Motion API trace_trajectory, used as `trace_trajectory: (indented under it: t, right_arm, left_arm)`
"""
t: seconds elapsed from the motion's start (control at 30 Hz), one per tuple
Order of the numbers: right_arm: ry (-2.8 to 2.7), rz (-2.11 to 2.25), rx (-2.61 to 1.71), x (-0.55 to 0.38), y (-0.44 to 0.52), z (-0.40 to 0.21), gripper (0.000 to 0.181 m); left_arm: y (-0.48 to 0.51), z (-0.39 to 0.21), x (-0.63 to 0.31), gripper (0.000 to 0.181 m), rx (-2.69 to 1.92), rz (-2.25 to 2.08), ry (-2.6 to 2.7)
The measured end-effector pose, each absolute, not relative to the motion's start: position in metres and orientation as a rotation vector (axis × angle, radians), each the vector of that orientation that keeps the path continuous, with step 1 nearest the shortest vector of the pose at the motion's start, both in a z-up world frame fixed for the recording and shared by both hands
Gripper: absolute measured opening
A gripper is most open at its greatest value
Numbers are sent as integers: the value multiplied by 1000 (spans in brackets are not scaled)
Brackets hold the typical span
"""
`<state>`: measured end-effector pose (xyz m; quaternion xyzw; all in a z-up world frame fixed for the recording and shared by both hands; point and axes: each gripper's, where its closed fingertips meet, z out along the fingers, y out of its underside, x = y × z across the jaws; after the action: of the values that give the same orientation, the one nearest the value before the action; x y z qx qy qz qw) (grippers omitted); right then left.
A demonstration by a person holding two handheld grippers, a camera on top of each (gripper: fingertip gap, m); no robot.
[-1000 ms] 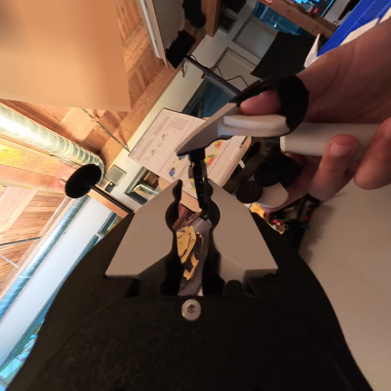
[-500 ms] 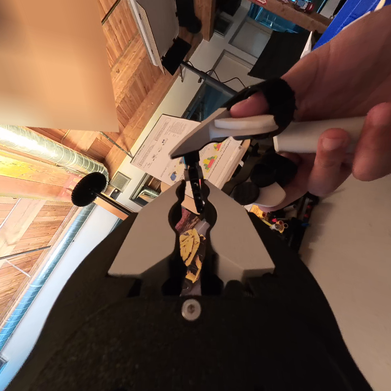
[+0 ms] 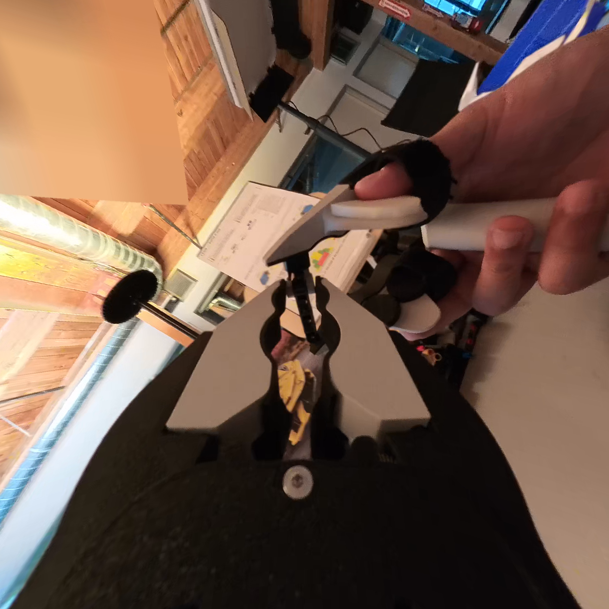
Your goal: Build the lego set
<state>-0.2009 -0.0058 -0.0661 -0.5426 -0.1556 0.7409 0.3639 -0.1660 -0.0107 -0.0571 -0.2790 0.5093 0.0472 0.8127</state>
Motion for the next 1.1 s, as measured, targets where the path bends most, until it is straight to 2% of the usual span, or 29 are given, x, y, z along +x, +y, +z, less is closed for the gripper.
trace_trajectory:
  t: [0.1, 0.13, 0.57, 0.63, 0.73, 0.87, 1.0, 1.1]
  right_arm:
    - [-378, 1927, -1386, -199, -5, -67, 63]
    - [-378, 1936, -1373, -199, -5, -65, 57]
    - [-407, 1857, -1385, -200, -3, -61, 57]
    - [-444, 1758, -1400, -196, 0, -60, 84]
    - [-546, 1512, -1446, -184, 5, -67, 82]
    - [-671, 1184, -1468, -178, 11, -79, 79]
    - [-719, 1192, -1424, -187, 2, -73, 55]
    - [-649, 1312, -1488, -200, 6, -76, 50]
  left_arm:
    - [-10, -58, -164, 16, -637, 25, 1102]
    - [-13, -57, -164, 16, -627, -2, 1097]
    - [-13, -53, -168, 16, -637, -66, 1063]
    - [3, -50, -174, 16, -757, -175, 1020]
    - [21, -52, -179, 17, -993, -556, 971]
    - [14, -48, -176, 16, -1199, -1357, 879]
    - [28, -33, -193, 16, -1204, -1968, 601]
    - [34, -28, -204, 16, -1150, -2164, 504]
